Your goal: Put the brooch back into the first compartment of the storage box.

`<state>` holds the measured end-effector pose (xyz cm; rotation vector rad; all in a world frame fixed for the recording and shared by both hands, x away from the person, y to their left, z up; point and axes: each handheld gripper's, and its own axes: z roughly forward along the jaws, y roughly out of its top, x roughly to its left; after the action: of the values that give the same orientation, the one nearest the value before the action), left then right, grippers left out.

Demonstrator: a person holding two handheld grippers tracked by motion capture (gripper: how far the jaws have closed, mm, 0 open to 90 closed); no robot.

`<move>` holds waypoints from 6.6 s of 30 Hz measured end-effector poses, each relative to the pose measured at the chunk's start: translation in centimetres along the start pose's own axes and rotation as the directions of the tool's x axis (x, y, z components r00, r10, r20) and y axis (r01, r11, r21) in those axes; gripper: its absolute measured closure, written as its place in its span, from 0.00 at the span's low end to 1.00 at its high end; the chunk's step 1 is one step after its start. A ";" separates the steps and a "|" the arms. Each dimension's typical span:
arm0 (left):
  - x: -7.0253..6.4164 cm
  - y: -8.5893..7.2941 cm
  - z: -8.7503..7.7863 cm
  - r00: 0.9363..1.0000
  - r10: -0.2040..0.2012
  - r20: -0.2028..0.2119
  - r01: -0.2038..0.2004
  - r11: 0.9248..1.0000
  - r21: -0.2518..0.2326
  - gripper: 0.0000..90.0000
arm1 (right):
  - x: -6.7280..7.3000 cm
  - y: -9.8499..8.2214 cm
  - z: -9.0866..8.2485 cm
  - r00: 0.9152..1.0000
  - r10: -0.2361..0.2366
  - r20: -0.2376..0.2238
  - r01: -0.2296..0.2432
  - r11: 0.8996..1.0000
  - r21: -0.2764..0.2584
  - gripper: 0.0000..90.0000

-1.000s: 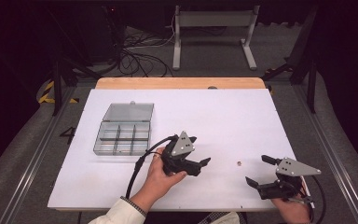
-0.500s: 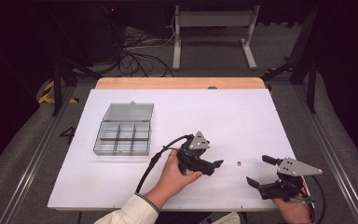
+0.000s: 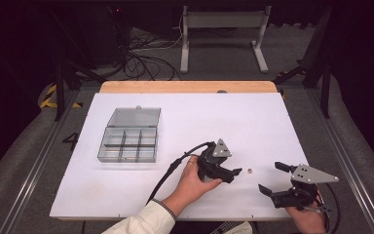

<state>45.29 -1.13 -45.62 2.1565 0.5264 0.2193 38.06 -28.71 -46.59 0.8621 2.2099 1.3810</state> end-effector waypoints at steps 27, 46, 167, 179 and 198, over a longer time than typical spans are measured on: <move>-0.8 0.3 5.0 0.999 -0.005 0.043 0.002 0.998 0.062 0.44 | -0.2 -0.1 -0.1 1.000 0.012 -0.004 -0.012 1.000 -0.001 0.04; -1.8 0.8 7.2 0.998 0.031 0.051 -0.036 0.995 0.098 0.58 | -0.2 -0.1 0.0 1.000 0.016 -0.008 -0.016 1.000 0.003 0.04; 7.9 -4.3 -17.0 0.966 -0.102 -0.239 0.089 0.994 -0.068 0.88 | 0.1 -0.1 0.8 1.000 0.010 -0.007 -0.010 0.999 0.039 0.04; 9.5 -6.3 -19.4 0.942 -0.142 -0.305 0.127 0.990 -0.069 0.88 | 0.1 -0.1 0.8 1.000 0.010 -0.007 -0.009 0.999 0.043 0.04; 12.2 -10.1 -22.9 0.888 -0.225 -0.401 0.213 0.974 -0.075 0.88 | 0.2 -0.1 0.9 1.000 0.009 -0.009 -0.009 0.999 0.048 0.04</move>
<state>45.52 26.21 -40.41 2.0052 0.9936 0.5552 38.41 -28.00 -47.09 0.8851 2.2571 1.3429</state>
